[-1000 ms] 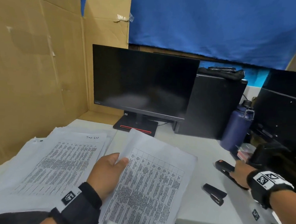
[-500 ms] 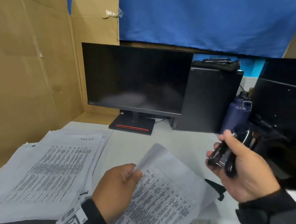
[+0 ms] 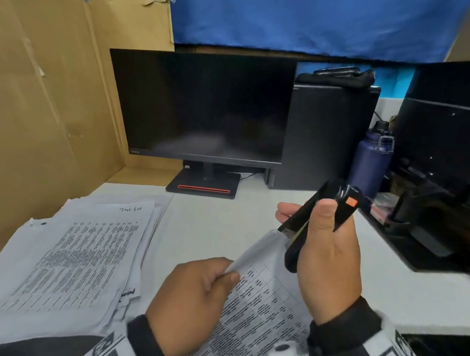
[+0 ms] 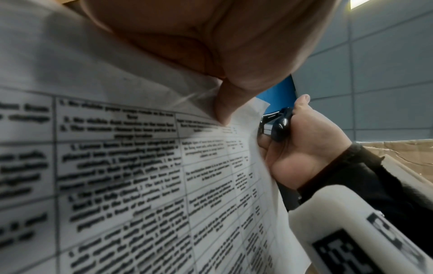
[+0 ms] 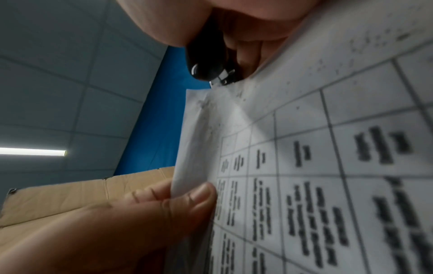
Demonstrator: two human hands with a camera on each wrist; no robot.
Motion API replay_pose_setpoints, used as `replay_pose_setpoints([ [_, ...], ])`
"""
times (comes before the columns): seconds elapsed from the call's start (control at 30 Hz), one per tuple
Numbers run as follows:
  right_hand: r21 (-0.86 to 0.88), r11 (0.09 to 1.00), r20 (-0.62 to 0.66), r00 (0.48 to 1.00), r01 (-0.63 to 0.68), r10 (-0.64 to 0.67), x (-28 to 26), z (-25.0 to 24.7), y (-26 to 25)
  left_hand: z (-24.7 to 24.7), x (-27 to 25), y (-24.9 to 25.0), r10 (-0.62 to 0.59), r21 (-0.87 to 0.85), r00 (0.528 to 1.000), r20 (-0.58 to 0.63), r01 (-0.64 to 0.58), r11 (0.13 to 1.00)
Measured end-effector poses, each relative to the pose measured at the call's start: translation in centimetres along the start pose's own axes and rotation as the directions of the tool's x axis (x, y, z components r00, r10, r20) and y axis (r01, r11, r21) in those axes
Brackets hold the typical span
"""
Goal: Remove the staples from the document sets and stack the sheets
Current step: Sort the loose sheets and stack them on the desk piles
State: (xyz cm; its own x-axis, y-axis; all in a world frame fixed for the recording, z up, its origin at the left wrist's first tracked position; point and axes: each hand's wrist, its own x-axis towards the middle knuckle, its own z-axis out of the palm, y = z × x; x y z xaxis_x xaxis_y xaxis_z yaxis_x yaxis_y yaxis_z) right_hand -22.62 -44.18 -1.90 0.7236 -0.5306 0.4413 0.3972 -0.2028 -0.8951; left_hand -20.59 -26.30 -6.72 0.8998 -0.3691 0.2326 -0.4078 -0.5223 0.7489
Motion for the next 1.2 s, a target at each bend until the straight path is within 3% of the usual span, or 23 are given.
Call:
replay_pose_setpoints([
  [0.3, -0.079, 0.992, 0.029, 0.995, 0.1, -0.099, -0.4, 0.1, 0.9, 0.2, -0.3, 0.4, 0.024, 0.012, 0.999, 0.043, -0.025, 1.0],
  [0.5, 0.01, 0.999, -0.032, 0.998, 0.051, -0.05, -0.7, 0.3, 1.5, 0.8, -0.3, 0.0, 0.035, 0.057, 0.997, 0.065, -0.039, 0.998],
  [0.63, -0.054, 0.998, -0.086, 0.995, 0.043, -0.048, -0.6, -0.1, 1.9, 1.7, -0.8, 0.0, 0.087, 0.073, 0.995, 0.055, -0.091, 0.993],
  [0.8, -0.124, 0.991, -0.039, 0.998, 0.047, -0.052, 0.0, -0.5, 2.0, 2.7, -1.5, 0.1, 0.141, 0.104, 0.99, 0.006, -0.141, 0.985],
  [0.9, -0.127, 0.991, 0.094, 0.995, 0.034, -0.022, 1.3, -1.0, 1.2, 2.8, -1.2, -0.4, 0.087, 0.124, 0.996, -0.026, -0.083, 0.989],
  [1.03, -0.222, 0.97, 0.078, 0.99, -0.1, 0.12, 5.9, -4.7, 3.1, 1.1, 0.1, -1.3, -0.078, -0.069, 0.994, -0.081, 0.073, 0.995],
  [1.13, -0.544, 0.808, 0.064, 0.949, -0.226, 0.309, 9.3, -8.8, 6.2, -1.1, 1.6, -2.5, -0.245, -0.266, 0.962, -0.121, 0.206, 0.942],
  [1.2, -0.681, 0.684, 0.036, 0.92, -0.262, 0.389, 10.1, -10.9, 7.7, -2.2, 3.0, -3.1, -0.357, -0.428, 0.928, -0.104, 0.282, 0.858],
])
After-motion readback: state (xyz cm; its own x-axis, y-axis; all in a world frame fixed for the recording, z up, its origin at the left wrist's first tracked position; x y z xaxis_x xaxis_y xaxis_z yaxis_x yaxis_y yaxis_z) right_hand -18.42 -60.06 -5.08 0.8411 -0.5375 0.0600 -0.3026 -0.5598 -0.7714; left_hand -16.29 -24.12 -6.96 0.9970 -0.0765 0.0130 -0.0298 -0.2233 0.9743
